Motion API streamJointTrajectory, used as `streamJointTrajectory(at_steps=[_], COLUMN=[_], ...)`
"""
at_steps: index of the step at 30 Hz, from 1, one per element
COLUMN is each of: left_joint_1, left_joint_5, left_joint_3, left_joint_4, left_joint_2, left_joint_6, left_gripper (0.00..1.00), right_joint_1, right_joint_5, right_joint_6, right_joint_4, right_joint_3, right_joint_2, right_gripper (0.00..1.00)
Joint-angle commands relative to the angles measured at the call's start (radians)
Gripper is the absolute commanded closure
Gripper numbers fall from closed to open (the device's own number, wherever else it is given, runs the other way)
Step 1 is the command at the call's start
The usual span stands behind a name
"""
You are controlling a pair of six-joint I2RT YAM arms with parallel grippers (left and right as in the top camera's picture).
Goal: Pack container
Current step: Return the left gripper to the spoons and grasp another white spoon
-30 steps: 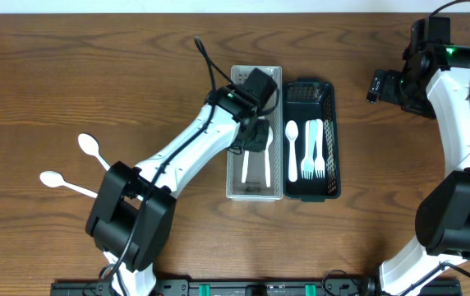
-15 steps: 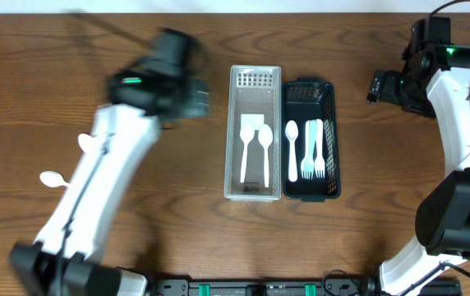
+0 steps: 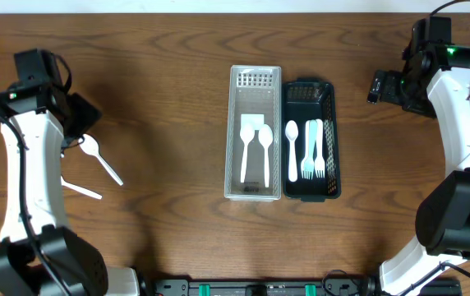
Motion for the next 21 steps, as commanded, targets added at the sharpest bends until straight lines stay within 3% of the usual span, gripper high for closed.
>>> streamJointTrajectory(at_steps=[1,7,21], left_joint_1=[0.024,0.029,0.029], left_joint_5=[-0.008,0.027,0.125], left_joint_3=[-0.076,-0.161,-0.163], left_joint_4=[0.035,0.136,0.252], left_joint_2=[0.042,0.134,0.322], left_joint_6=[-0.024,0.023,0.109], left_gripper=[0.15,0.14,0.16], right_joint_1=[-0.006,-0.006,-0.006], right_joint_5=[0.0,0.0,0.0], right_joint_6=[-0.015,-0.015,-0.015], right_joint_4=[-0.004,-0.008,-0.034], right_joint_3=[-0.002,-0.002,-0.002], right_joint_2=[0.0,0.0,0.0], right_gripper=[0.01,0.01,0.01])
